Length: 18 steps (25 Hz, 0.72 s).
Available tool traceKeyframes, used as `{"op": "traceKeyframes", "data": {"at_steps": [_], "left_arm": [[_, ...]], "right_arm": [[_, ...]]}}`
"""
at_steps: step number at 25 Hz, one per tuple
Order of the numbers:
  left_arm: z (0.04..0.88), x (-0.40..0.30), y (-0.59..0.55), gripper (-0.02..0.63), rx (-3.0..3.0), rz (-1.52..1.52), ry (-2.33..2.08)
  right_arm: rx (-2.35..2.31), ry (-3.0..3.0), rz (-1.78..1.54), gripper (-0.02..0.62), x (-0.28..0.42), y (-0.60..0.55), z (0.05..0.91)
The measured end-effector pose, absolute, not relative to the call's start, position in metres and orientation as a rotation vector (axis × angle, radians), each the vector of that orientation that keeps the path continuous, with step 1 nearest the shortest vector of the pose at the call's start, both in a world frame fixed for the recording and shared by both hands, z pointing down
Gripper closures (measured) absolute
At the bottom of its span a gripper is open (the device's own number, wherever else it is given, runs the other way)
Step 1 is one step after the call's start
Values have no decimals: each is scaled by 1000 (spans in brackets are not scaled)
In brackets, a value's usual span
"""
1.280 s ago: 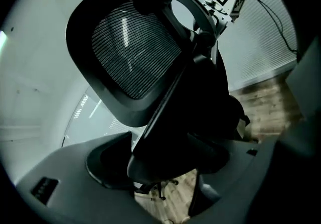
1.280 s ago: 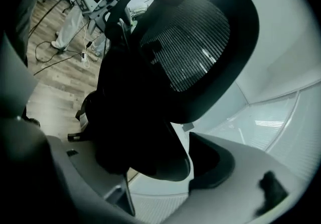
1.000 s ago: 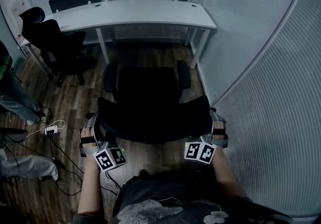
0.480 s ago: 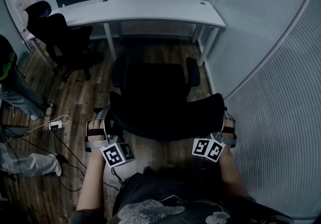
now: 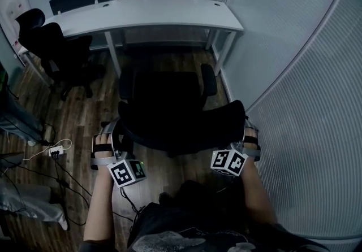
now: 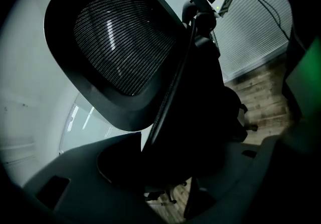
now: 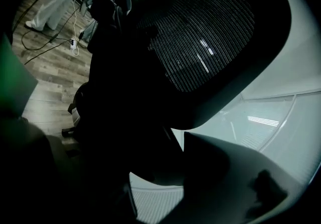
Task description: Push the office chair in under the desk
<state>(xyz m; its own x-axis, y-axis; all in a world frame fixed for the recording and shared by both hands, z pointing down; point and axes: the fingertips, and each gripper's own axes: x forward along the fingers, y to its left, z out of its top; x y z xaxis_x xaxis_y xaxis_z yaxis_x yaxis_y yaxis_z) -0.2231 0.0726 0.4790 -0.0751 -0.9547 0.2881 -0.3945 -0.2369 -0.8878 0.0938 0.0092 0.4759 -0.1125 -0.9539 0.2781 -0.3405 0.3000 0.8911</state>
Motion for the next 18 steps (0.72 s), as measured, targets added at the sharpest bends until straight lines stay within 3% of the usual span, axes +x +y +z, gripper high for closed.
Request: {"op": "traceKeyframes", "data": {"at_steps": [18], "left_arm": [[482, -228, -52, 353, -1642, -1375, 1519]], "right_arm": [[1187, -1661, -848, 316, 92, -114, 477]]}}
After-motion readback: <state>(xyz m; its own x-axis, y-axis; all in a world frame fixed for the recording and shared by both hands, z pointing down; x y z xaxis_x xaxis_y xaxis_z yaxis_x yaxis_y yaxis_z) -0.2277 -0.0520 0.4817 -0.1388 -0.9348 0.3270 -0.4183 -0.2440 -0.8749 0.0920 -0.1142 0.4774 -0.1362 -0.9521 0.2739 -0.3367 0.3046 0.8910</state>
